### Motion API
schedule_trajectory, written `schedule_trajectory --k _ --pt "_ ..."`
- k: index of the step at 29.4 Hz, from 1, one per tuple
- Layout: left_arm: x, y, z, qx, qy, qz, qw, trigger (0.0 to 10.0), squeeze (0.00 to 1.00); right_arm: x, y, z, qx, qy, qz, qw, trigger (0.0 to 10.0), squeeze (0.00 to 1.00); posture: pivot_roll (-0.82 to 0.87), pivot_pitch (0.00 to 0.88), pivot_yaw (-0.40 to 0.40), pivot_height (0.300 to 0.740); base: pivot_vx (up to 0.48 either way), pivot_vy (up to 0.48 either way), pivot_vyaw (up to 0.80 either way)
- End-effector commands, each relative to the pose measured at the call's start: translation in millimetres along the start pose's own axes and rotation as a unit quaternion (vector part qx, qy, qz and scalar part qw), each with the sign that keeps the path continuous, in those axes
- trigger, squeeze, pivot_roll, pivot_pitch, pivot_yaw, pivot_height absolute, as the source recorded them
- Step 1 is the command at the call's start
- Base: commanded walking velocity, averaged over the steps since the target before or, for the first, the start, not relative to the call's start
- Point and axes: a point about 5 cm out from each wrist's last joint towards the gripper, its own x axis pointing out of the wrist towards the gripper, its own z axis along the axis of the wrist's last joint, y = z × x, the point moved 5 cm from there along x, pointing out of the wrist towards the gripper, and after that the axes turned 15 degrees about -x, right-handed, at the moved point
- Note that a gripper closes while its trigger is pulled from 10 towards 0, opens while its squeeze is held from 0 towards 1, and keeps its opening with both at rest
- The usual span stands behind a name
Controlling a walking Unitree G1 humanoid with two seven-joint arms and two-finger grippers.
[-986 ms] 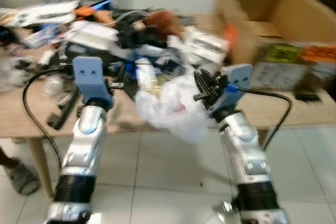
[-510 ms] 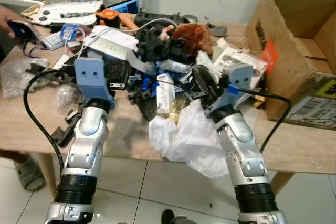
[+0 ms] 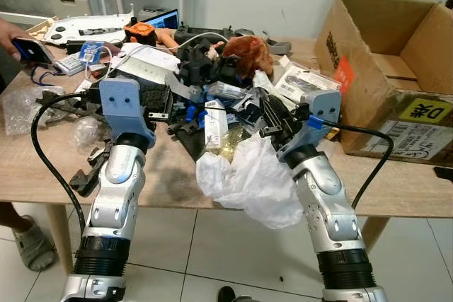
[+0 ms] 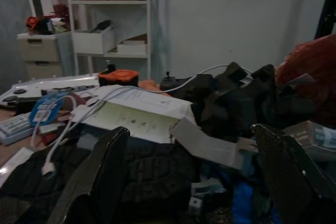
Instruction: Picking trash to rubbish bin
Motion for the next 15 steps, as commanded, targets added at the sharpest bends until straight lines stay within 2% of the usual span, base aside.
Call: schedule_trajectory --k 1,4,6,8,12,15 --pt "-3.1 -1.5 -6.5 -0.006 0.01 -0.006 1.0 10.0 0.0 -2.0 -3.2 -5.4 0.008 0.012 -0.008 1.0 10.0 0.0 0.02 0.178 -0.023 0.74 0.0 0.0 0.0" --pt "-3.1 -2.6 -7.2 0.018 0.012 -0.012 1.0 10.0 0.0 -2.1 -3.6 -6.0 0.007 0.014 -0.009 1.0 10.0 0.0 0.02 0.177 -0.022 0.74 0.0 0.0 0.0" --pt "-3.1 -7.7 -9.9 0.04 0.019 -0.028 0.999 10.0 0.0 -2.3 -3.6 -8.0 0.004 0.02 -0.009 1.0 10.0 0.0 0.02 0.177 -0.021 0.74 0.0 -0.48 0.0" --pt "-3.3 -8.2 -10.7 0.038 0.02 -0.028 0.999 10.0 0.0 -2.4 -3.6 -9.2 0.004 0.023 -0.01 1.0 10.0 0.0 0.02 0.177 -0.019 0.74 0.0 -0.48 0.0" --pt "-2.9 -2.0 -11.2 0.003 0.02 -0.008 1.0 10.0 0.0 -3.4 -3.4 -12.1 0.003 0.031 -0.013 0.999 10.0 0.0 0.02 0.177 -0.019 0.74 0.0 0.0 0.0" --pt "-3.3 -3.4 -11.2 0.005 0.02 -0.014 1.0 10.0 0.0 -3.7 -2.6 -13.0 0.004 0.033 -0.012 0.999 10.0 0.0 0.02 0.177 -0.019 0.74 0.0 0.0 0.0"
